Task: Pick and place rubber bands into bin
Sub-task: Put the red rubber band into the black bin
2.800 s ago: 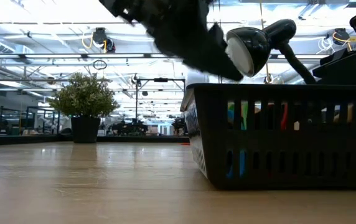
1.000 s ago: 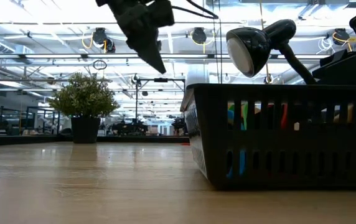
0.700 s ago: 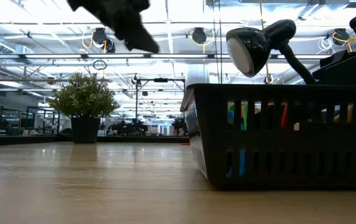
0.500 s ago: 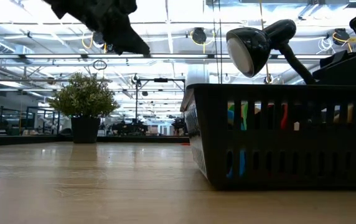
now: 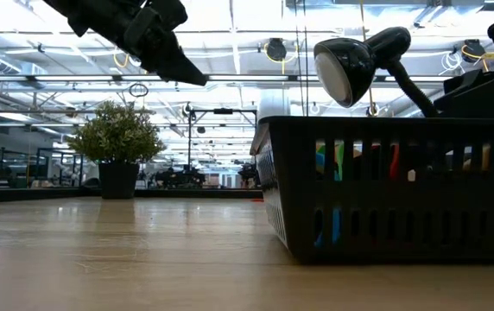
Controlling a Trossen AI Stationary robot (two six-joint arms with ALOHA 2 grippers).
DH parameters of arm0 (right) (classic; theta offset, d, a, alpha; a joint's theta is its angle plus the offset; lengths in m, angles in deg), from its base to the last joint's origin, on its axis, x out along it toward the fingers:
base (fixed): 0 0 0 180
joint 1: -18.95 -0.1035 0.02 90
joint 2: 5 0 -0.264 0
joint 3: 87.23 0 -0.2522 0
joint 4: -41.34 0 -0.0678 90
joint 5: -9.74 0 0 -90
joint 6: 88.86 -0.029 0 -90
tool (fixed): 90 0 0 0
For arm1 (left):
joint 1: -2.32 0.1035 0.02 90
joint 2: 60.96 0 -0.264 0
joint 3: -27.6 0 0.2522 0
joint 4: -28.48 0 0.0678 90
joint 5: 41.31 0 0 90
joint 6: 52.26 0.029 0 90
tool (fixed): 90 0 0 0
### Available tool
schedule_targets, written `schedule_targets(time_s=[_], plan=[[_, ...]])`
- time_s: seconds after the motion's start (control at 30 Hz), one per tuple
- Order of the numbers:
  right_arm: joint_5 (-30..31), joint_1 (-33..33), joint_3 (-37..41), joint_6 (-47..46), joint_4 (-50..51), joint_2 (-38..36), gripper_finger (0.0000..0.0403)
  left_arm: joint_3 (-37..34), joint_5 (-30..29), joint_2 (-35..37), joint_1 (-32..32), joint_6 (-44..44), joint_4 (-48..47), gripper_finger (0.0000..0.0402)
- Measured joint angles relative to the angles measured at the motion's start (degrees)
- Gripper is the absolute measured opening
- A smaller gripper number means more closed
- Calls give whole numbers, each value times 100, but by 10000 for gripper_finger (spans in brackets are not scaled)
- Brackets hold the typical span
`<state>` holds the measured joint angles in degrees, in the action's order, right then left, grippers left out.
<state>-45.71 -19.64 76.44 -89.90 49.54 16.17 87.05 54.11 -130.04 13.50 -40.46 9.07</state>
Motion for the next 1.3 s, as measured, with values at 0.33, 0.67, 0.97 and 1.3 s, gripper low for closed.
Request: schedule_targets(time_s=[0.33, 0.67, 0.97, 1.3], plan=[[9, 0, 0, 344, -15, 0, 116, 0, -1, 0, 0, -174, -2, 88], [15, -1, -1, 1015, -20, 0, 116, 0, 276, 0, 0, -18, 2, 88], [17, -2, 0, 972, -22, 0, 116, 0, 56, 0, 0, -72, 523, 88], [11, 0, 0, 988, -20, 2, 116, 2, 93, 0, -18, -740, 1165, 89]])
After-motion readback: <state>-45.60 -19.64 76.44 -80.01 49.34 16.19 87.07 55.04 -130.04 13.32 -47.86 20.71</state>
